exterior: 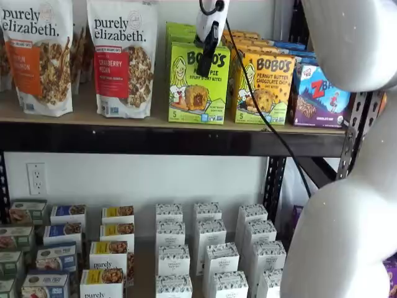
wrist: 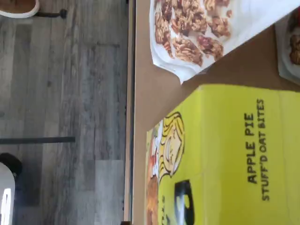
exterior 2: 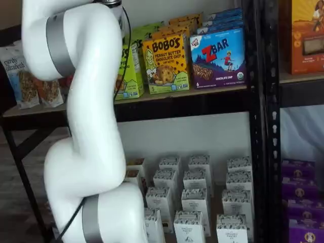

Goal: Pick the green box on the top shelf, the fourth from the left

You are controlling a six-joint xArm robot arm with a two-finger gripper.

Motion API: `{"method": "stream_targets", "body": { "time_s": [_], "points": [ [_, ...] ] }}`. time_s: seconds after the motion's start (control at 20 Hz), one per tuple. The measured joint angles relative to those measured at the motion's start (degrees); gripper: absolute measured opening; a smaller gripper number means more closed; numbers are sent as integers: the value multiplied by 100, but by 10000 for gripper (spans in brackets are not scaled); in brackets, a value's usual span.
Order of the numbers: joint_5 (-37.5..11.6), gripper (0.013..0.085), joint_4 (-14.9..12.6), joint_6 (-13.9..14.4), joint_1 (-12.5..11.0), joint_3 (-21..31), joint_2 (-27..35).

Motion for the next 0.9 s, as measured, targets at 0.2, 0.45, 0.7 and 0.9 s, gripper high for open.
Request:
{"method": "stream_targets", "body": {
  "time_s": [0.2, 0.45, 0.7, 0.9],
  "points": [
    [-68, 730, 17, -1, 3, 74, -31],
    [-79, 650, 54, -10, -5, 112, -56],
    [-36, 610, 58, -5, -3, 97, -56],
    [-91, 530, 96, 0, -1, 131, -84]
  ]
}}
